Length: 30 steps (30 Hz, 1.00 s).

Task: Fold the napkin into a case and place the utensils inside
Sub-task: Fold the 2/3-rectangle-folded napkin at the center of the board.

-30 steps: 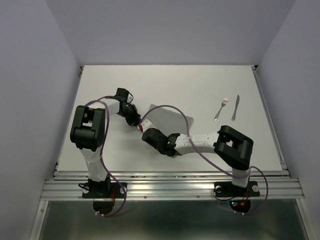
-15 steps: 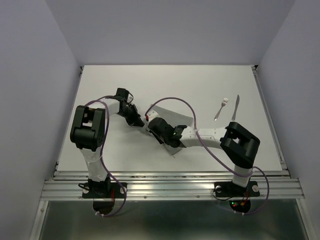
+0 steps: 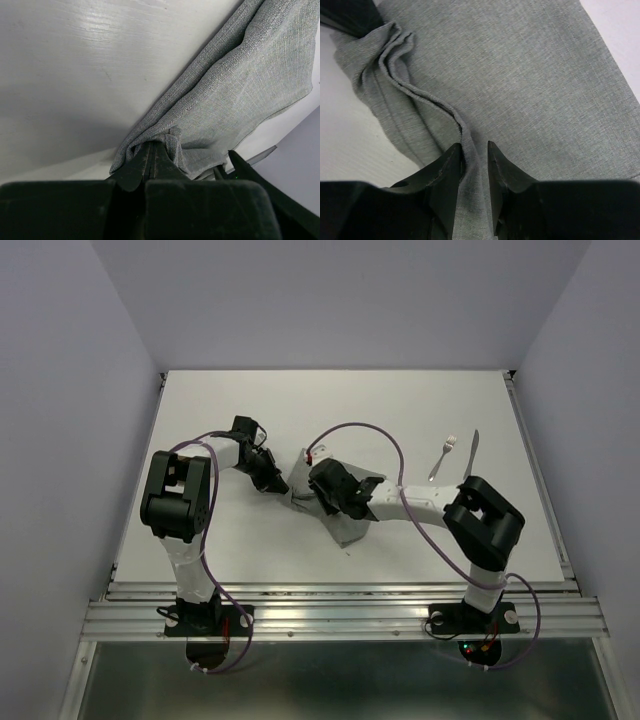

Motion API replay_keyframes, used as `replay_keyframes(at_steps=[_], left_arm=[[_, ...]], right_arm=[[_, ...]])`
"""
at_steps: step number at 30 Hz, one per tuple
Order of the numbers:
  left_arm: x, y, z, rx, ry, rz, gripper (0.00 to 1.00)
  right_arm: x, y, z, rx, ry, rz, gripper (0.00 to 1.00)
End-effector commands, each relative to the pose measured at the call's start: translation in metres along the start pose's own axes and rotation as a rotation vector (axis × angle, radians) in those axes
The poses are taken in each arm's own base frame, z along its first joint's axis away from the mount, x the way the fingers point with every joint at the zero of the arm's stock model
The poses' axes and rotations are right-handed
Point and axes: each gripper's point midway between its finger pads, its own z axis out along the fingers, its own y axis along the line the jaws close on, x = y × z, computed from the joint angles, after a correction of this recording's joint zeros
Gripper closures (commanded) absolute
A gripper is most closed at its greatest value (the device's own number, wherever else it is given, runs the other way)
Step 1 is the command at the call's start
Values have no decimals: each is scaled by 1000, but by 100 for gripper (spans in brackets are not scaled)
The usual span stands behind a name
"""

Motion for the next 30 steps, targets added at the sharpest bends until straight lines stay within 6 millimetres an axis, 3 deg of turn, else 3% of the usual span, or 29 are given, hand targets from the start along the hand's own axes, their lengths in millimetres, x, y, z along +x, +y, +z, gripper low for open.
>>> replay_keyframes(at_steps=[1,11,14,21,30], left_arm=[[10,35,11,-131,35,-5,100],[9,34,11,-129,36,-7,100],[9,34,12,-130,37,-7,100],[9,35,12,-132,37,-9,100],[9,34,12,-134,37,-10,100]], right_arm=[[-16,0,-11,-39,-32,60,66],[-19,4,-48,-86,-68,57,44],[-6,11,-58,-77,-62,-2,44],[40,25,-63,-78,29,-102,41],[69,27,-62,-65,89,-130,46]])
